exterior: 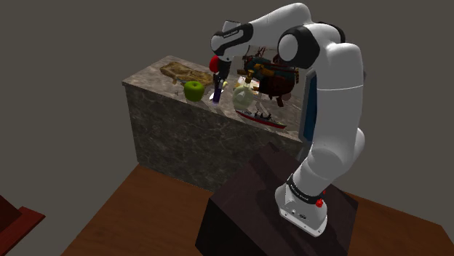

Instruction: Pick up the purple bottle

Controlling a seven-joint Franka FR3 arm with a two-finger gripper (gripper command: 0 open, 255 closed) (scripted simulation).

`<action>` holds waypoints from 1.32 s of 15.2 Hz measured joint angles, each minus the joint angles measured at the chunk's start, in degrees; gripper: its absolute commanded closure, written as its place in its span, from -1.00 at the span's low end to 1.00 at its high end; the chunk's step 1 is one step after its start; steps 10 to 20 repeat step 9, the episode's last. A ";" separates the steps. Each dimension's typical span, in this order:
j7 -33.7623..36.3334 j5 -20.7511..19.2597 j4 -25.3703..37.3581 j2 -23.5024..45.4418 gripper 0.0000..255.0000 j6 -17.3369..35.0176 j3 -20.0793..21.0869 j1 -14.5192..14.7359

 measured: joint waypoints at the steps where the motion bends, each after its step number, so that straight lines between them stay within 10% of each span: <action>1: 0.07 -0.09 0.32 -0.29 1.00 -0.61 -0.05 0.03; 20: 0.38 -0.70 2.78 -2.49 1.00 -5.22 -0.43 0.07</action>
